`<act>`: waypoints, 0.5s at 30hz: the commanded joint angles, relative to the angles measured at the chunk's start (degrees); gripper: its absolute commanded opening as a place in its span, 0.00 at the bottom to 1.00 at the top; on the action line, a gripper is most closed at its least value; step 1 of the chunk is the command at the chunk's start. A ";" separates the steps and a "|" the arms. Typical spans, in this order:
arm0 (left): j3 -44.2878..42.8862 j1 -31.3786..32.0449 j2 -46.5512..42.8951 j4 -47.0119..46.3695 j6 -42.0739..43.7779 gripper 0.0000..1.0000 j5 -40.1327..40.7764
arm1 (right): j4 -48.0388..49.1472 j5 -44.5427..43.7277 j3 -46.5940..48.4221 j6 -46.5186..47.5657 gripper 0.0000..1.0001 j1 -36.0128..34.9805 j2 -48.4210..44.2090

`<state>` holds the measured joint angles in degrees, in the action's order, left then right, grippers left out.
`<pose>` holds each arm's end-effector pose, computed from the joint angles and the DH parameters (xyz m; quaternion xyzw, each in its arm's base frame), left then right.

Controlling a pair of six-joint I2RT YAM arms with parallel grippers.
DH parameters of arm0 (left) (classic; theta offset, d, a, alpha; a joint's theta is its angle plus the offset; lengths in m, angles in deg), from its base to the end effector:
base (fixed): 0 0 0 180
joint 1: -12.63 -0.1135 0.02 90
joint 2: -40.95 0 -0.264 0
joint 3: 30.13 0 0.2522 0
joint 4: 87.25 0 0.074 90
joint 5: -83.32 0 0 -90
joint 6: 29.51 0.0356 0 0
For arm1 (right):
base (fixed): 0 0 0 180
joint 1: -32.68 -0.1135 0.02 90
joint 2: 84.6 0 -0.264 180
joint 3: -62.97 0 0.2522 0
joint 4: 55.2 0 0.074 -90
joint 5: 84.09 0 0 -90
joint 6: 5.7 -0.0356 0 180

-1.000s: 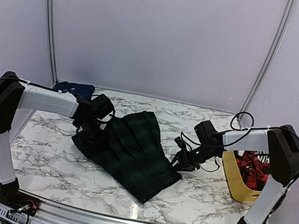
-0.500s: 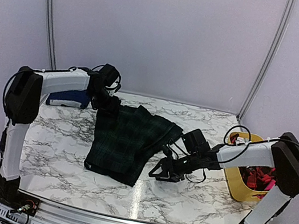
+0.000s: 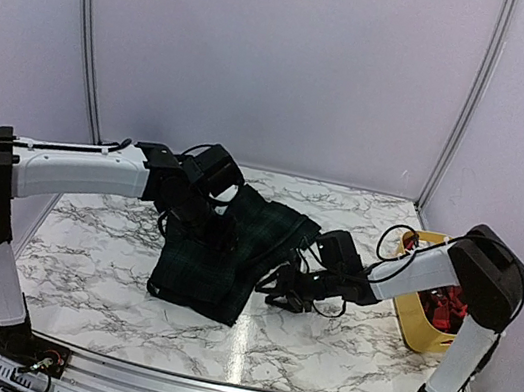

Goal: Fold and stack the mixed laundry pile
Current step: Rotate the rectangle-folded skirt at the center of the board, then smooth out the rectangle-folded skirt at the center of the board.

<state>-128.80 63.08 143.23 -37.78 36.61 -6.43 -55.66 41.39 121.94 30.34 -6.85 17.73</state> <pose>0.2508 -0.3035 0.2680 0.2173 0.9233 -0.1896 0.2536 0.2445 0.2286 0.1269 -0.0085 0.8842 0.4641 0.0518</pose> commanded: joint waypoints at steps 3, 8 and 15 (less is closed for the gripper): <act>0.04 1.83 5.75 1.69 -8.11 0.64 0.37 | 7.19 -3.55 2.44 -6.71 0.47 -2.68 5.40; -0.60 2.26 9.33 1.57 -8.42 0.60 0.01 | 9.96 -4.50 1.89 -9.29 0.45 -3.07 7.42; -0.76 2.72 12.14 0.97 -7.83 0.44 -2.06 | 10.00 -4.98 3.31 -9.77 0.29 -3.85 10.92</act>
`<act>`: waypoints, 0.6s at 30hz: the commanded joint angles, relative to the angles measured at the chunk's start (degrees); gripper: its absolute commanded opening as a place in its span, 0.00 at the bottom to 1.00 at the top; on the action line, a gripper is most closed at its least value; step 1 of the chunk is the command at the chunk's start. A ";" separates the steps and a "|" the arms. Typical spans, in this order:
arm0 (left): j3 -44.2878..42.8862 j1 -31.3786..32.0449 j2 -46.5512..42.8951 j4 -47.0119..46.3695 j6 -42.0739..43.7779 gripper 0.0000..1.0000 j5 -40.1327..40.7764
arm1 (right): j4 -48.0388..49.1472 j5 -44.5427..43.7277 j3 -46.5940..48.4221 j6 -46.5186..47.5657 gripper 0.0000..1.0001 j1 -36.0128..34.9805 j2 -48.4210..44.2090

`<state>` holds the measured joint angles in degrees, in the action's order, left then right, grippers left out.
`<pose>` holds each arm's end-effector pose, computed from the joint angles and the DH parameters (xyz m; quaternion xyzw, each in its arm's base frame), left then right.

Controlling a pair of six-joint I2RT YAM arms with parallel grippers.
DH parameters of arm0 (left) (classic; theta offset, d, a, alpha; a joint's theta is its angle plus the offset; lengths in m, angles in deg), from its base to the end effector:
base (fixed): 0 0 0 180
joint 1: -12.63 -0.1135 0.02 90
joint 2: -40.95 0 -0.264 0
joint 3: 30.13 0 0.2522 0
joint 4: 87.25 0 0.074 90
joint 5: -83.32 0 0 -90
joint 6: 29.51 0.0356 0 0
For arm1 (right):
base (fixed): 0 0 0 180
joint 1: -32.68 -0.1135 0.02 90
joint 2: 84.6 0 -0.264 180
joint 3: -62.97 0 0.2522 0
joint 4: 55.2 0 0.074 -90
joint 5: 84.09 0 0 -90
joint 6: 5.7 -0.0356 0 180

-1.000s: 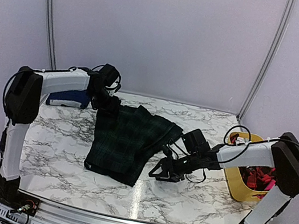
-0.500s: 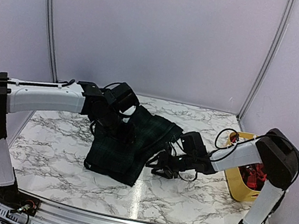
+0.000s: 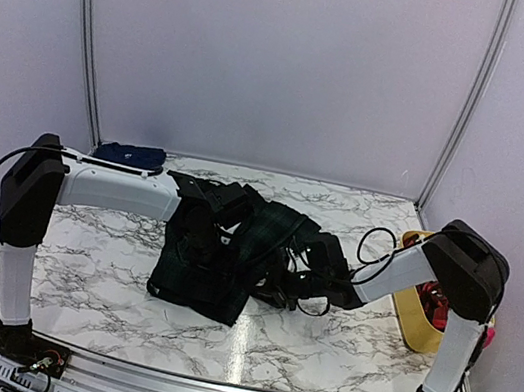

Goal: Fold and stack the mixed laundry pile
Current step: Smooth out the rectangle-folded skirt at the center of the board.

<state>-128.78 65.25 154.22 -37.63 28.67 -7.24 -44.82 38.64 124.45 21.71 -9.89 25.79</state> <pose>0.2523 -0.3307 0.1937 0.1770 0.9586 -0.1533 0.1619 0.2514 0.2571 0.1061 0.0298 0.8724 0.4851 0.0516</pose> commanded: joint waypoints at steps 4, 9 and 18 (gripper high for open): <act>-1.53 0.77 1.53 0.46 0.27 0.48 -2.57 | -2.47 -3.03 1.29 -0.36 0.13 -0.83 3.45; -2.21 1.23 0.82 0.44 -0.17 0.54 -2.61 | -2.34 -2.78 1.37 -0.56 0.04 -0.86 3.97; -3.87 1.26 3.46 0.45 0.92 0.22 -1.43 | -1.37 -2.15 2.10 -1.11 0.00 -0.85 5.09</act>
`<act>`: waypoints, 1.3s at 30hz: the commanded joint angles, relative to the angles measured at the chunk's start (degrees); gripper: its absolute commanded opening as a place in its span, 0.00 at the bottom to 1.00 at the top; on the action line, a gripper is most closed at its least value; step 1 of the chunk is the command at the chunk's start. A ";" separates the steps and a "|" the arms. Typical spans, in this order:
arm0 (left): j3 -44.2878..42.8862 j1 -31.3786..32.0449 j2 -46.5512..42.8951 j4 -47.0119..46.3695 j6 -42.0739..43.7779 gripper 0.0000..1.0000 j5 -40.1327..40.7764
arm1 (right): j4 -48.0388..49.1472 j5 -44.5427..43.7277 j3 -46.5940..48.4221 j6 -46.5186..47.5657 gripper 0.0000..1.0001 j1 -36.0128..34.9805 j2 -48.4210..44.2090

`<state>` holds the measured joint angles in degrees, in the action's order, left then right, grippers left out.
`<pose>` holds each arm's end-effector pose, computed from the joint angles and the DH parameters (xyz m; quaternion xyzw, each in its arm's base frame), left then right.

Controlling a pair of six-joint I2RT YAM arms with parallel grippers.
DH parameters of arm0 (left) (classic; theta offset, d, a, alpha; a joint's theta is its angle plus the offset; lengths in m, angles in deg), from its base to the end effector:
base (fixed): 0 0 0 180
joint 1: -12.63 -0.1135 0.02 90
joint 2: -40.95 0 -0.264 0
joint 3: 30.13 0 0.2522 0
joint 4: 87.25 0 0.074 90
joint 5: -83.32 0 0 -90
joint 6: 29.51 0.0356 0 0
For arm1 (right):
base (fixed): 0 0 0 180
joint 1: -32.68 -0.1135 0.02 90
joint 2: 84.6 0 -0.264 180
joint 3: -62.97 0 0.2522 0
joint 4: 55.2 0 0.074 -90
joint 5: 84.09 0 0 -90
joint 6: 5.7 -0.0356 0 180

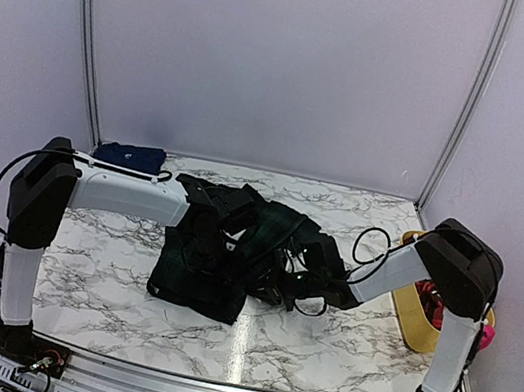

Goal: Fold and stack the mixed laundry pile
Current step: Smooth out the rectangle-folded skirt at the center of the board.

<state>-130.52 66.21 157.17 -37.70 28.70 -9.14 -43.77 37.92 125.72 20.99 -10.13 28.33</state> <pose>0.2510 -0.3428 0.1819 0.1891 0.9583 -0.1599 0.1425 0.2554 0.2623 0.0977 0.0369 0.8741 0.4817 0.0511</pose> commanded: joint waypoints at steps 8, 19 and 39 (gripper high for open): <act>-4.97 1.04 -4.03 0.51 2.78 0.00 -3.69 | -1.81 -1.00 1.46 -0.76 0.00 -0.84 3.30; 1.78 1.00 -1.92 -11.44 -0.45 0.00 -12.56 | 0.38 -1.17 -0.12 -1.89 0.00 -0.85 2.33; 15.29 -0.25 2.43 -25.07 -0.76 0.00 -19.24 | -24.23 -8.36 6.55 16.98 0.47 15.11 -15.08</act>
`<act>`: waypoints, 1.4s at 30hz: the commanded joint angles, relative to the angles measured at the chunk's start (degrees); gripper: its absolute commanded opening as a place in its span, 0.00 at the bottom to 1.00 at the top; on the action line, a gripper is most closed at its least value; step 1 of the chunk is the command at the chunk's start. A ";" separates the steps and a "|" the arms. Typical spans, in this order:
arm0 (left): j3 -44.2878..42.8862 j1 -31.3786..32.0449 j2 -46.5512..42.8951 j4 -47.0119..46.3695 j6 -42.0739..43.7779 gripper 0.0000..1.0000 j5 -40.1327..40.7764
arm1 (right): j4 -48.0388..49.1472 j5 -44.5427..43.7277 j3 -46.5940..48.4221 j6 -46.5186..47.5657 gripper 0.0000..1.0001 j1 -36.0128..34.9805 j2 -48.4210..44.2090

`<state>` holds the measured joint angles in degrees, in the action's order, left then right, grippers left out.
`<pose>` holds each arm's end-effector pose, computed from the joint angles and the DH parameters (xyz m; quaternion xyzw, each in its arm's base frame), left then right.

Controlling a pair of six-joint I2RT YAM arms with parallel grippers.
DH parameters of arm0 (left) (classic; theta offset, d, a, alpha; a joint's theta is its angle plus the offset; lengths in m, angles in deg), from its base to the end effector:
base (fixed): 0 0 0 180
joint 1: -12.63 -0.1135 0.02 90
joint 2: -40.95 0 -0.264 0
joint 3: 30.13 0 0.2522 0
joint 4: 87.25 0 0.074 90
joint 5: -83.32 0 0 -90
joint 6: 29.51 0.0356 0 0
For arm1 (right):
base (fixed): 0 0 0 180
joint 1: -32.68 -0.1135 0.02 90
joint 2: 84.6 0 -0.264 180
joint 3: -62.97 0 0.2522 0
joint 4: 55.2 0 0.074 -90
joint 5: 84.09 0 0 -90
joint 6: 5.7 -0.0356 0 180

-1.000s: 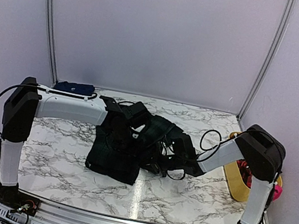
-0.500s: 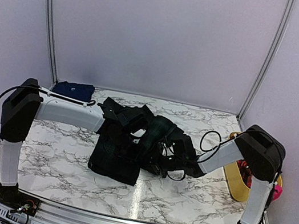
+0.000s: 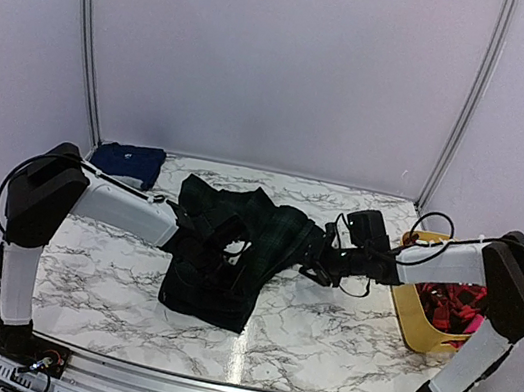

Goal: Fold and stack the mixed laundry pile
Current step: Smooth out the rectangle-folded skirt at the center of the board.

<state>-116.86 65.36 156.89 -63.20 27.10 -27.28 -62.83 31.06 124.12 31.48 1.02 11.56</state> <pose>0.2443 -0.3417 0.1418 0.2124 0.9110 -0.3357 0.1107 0.2755 0.1877 0.1593 0.0782 0.8947 0.4111 0.1562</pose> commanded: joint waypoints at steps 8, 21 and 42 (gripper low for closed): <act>2.40 0.62 2.86 0.57 0.40 0.00 0.51 | -11.50 -0.21 23.94 9.38 0.53 6.35 14.40; 1.26 0.80 3.19 4.61 2.09 0.00 4.87 | -19.03 -1.14 38.44 11.37 0.37 6.00 27.74; -1.78 1.26 2.72 6.98 4.24 0.00 4.50 | -18.05 -5.93 28.04 16.08 0.00 9.22 21.13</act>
<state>-117.98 66.14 157.30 -62.44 29.92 -24.88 -81.01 27.78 151.03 45.27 9.50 28.52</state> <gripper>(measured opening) 0.007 0.001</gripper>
